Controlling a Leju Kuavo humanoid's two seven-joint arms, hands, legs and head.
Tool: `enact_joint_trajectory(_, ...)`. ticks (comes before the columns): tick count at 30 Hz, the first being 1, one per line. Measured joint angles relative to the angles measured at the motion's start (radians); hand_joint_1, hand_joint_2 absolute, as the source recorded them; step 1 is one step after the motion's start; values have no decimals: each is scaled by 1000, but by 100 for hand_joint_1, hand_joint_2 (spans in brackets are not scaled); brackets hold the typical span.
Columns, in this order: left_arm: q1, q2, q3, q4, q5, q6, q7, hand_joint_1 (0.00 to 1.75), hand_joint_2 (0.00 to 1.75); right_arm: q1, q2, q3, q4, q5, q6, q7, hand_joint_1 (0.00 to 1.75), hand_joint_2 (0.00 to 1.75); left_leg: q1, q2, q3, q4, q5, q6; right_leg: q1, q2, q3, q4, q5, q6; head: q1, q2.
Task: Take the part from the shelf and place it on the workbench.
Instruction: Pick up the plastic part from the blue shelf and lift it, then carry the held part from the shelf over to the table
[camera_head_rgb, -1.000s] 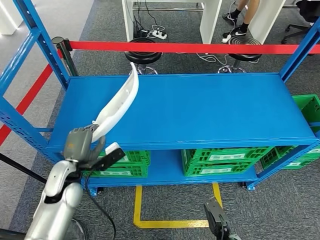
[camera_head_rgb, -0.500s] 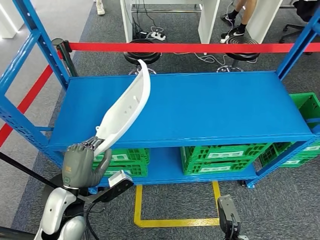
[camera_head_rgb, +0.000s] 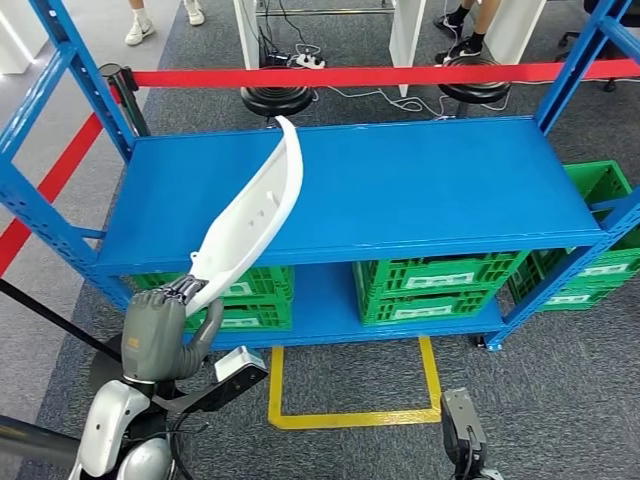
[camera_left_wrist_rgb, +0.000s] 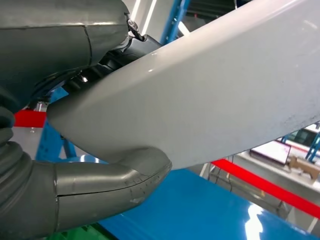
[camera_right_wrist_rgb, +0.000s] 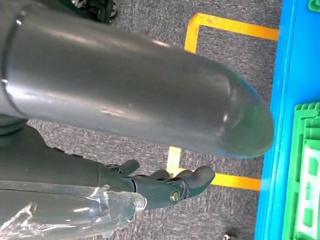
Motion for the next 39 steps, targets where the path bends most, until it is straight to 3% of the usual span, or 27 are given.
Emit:
enact_joint_trajectory(1, 0, 0, 0, -1, 0, 0, 0, 175, 175, 0, 0, -1, -1, 0, 0, 0, 0, 0, -3, -2, 11, -25, -7, 7, 0, 0, -2, -3, 10, 7, 0, 0)
enact_joint_trajectory(3, 1, 0, -1, -2, 0, 1, 0, 175, 175, 2, 0, -2, -3, 0, 0, -1, 0, 0, -5, -1, 0, -30, 3, 26, -3, 0, -4, -10, 25, 19, 0, 0)
enact_joint_trajectory(4, 1, 0, -1, -2, 0, 1, 0, 175, 175, 4, 0, -3, -3, 0, 0, 0, 0, 0, -6, 1, -7, -30, 12, 37, -5, -1, -10, -5, 13, 24, 1, 0)
enact_joint_trajectory(6, 1, 0, -1, -2, 0, 1, 0, 175, 175, 5, 0, -5, -3, 0, 0, 0, 0, 0, -5, 4, -27, -32, 33, 55, -5, -3, -37, 68, -67, 28, 3, 0)
enact_joint_trajectory(8, 2, 0, -1, -2, 0, 1, 0, 175, 175, 3, 0, -6, -3, 0, 0, 0, 0, 0, -10, 5, -54, -30, 55, 63, -2, -4, -71, 207, -165, 30, 5, 0)
enact_joint_trajectory(9, 3, 0, -1, -2, 0, 1, 0, 175, 175, 3, 0, -6, -3, 0, 0, 0, 0, 0, -13, 5, -69, -30, 67, 65, 0, -4, -79, 265, -187, 29, 5, 0)
enact_joint_trajectory(10, 3, 0, -1, -2, 0, 1, 0, 175, 175, 3, 0, -7, -3, 0, 0, 0, 0, 0, -16, 5, -83, -29, 77, 66, 3, -4, -71, 292, -186, 26, 5, 0)
enact_joint_trajectory(11, 4, 0, -1, -2, 0, 1, 0, 175, 175, 3, 0, -8, -3, 0, 0, 0, 0, 0, -19, 5, -96, -29, 88, 66, 7, -4, -44, 280, -167, 21, 5, 0)
enact_joint_trajectory(13, 5, 0, -1, -2, 0, 1, 0, 175, 175, 1, 0, -8, -4, 0, 0, 0, 0, 0, -24, 5, -117, -28, 108, 64, 16, -5, 58, 159, -130, 5, 5, 0)
enact_joint_trajectory(15, 5, -1, -1, -3, 0, 1, 0, 175, 175, -3, 0, -7, -7, 0, 0, 0, 0, 0, -26, 6, -128, -28, 125, 56, 24, -6, 153, 19, -140, -9, 4, 0)
enact_joint_trajectory(17, 5, -1, -2, -5, -1, 1, 0, 175, 175, -5, 0, -8, -9, 0, 0, -1, 0, 0, -23, 7, -131, -32, 142, 42, 32, -5, 176, -31, -150, -20, 7, 0)
enact_joint_trajectory(19, 6, -1, -2, -5, -1, 1, 0, 175, 175, -4, 0, -8, -10, 0, 0, -1, 0, 0, -21, 6, -136, -30, 141, 28, 30, -6, 163, -37, -132, -35, 11, 0)
enact_joint_trajectory(20, 6, 0, -2, -5, -1, 1, 0, 175, 175, -5, 0, -8, -10, 0, 0, -1, 0, 0, -20, 5, -143, -15, 116, 21, 27, -7, 157, -40, -120, -41, 8, 0)
enact_joint_trajectory(21, 6, 0, -2, -5, 0, 1, 0, 175, 175, -5, 0, -9, -10, 0, 0, -1, 0, 0, -18, 5, -153, 18, 74, 14, 24, -8, 149, -43, -107, -45, 6, 0)
enact_joint_trajectory(23, 6, 0, -2, -5, 0, 1, 0, 175, 175, -5, 0, -10, -11, 0, 0, -1, 0, 0, -13, 4, -185, 139, -27, 1, 24, -8, 123, -41, -82, -48, 3, 0)
enact_joint_trajectory(24, 6, 1, -2, -5, 0, 1, 0, 175, 175, -4, 0, -10, -11, 0, 0, -1, 0, 0, -10, 5, -198, 200, -54, -4, 24, -8, 107, -39, -71, -47, 3, 0)
enact_joint_trajectory(25, 6, 1, -2, -5, 0, 1, 0, 175, 175, -2, 0, -10, -11, 0, 0, -1, 0, 0, -8, 5, -198, 238, -58, -8, 23, -9, 90, -36, -60, -44, 3, 0)
enact_joint_trajectory(26, 7, 2, -2, -5, 4, 2, 2, 175, 175, -1, 0, -10, -11, -3, -3, -3, 0, 0, -6, 4, -182, 240, -41, -10, 22, -7, 74, -32, -51, -40, 3, 0)
enact_joint_trajectory(28, 15, -3, 5, -5, 70, 19, 0, 175, 175, 3, 0, -21, -15, -31, -41, -29, 0, 0, -2, -7, -99, 145, 7, -9, 18, 1, 46, -21, -35, -29, 3, 0)
enact_joint_trajectory(30, 40, -12, 30, -1, 221, 62, -32, 175, 175, 12, -1, -55, -30, -66, -95, -74, 0, 0, 0, -38, -5, 10, 10, 1, 15, 14, 25, -13, -18, -17, 4, 0)
enact_joint_trajectory(31, 53, -15, 47, 2, 294, 85, -60, 175, 175, 20, -2, -76, -39, -73, -108, -92, 0, 0, -1, -50, 20, -30, 2, 7, 15, 21, 19, -12, -8, -11, 2, 0)
enact_joint_trajectory(32, 64, -17, 64, 6, 344, 100, -86, 175, 175, 29, -4, -96, -47, -72, -108, -102, 0, 0, -3, -53, 27, -45, -3, 14, 14, 27, 15, -14, 2, -5, 1, 0)
enact_joint_trajectory(34, 79, -23, 87, 13, 383, 111, -119, 175, 175, 49, -9, -132, -59, -63, -102, -108, 0, 0, -3, -38, 11, -44, 10, 32, 12, 37, 5, -16, 11, 7, 0, 0)
enact_joint_trajectory(35, 84, -27, 94, 16, 387, 111, -125, 175, 175, 57, -10, -147, -63, -58, -103, -109, 0, 0, -2, -28, 0, -44, 20, 42, 11, 33, -7, -2, -8, 12, 3, 0)
enact_joint_trajectory(36, 88, -31, 99, 18, 389, 111, -128, 175, 175, 62, -12, -159, -67, -54, -104, -109, 0, 0, 0, -17, -13, -45, 31, 50, 12, 24, -22, 30, -45, 17, 7, 0)
enact_joint_trajectory(38, 94, -37, 108, 21, 389, 110, -128, 175, 175, 65, -12, -175, -74, -48, -105, -109, 0, 0, -2, 4, -40, -44, 53, 59, 12, 4, -59, 153, -150, 25, 14, 0)
enact_joint_trajectory(39, 96, -39, 112, 22, 389, 110, -128, 175, 175, 66, -11, -181, -77, -46, -105, -109, 0, 0, -3, 15, -54, -44, 64, 60, 12, 0, -70, 220, -183, 28, 14, 0)
